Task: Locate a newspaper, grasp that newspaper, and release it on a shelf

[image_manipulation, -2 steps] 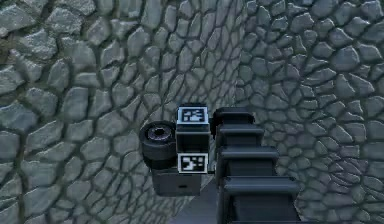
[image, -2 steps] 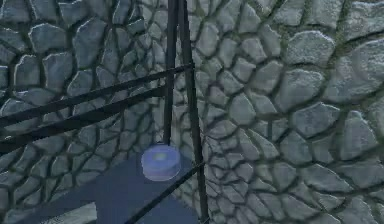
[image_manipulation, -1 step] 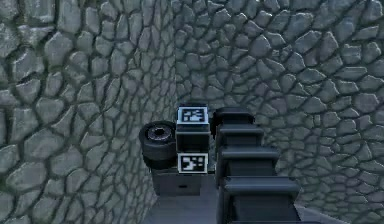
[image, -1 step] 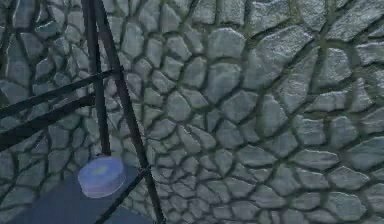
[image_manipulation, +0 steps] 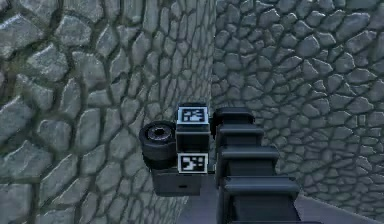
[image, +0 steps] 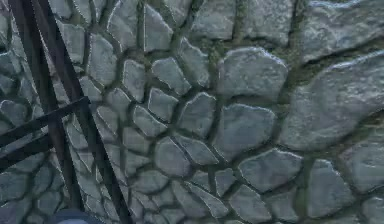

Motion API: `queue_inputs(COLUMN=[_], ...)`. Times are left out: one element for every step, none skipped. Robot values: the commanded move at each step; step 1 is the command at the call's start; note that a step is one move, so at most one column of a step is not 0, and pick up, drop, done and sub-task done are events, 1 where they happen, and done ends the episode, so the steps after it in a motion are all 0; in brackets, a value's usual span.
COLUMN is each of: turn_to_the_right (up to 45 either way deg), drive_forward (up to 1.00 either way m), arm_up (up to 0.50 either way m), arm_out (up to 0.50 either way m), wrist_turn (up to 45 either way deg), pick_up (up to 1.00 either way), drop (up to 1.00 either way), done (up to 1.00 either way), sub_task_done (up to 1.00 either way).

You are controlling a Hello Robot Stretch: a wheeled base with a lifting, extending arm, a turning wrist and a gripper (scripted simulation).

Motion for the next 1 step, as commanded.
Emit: queue_inputs(turn_to_the_right=[-45.0], drive_forward=[0.0], arm_up=[0.0], arm_out=[0.0], wrist_turn=[0.0], pick_up=[0.0], drop=[0.0], done=[0.0], sub_task_done=[0.0])
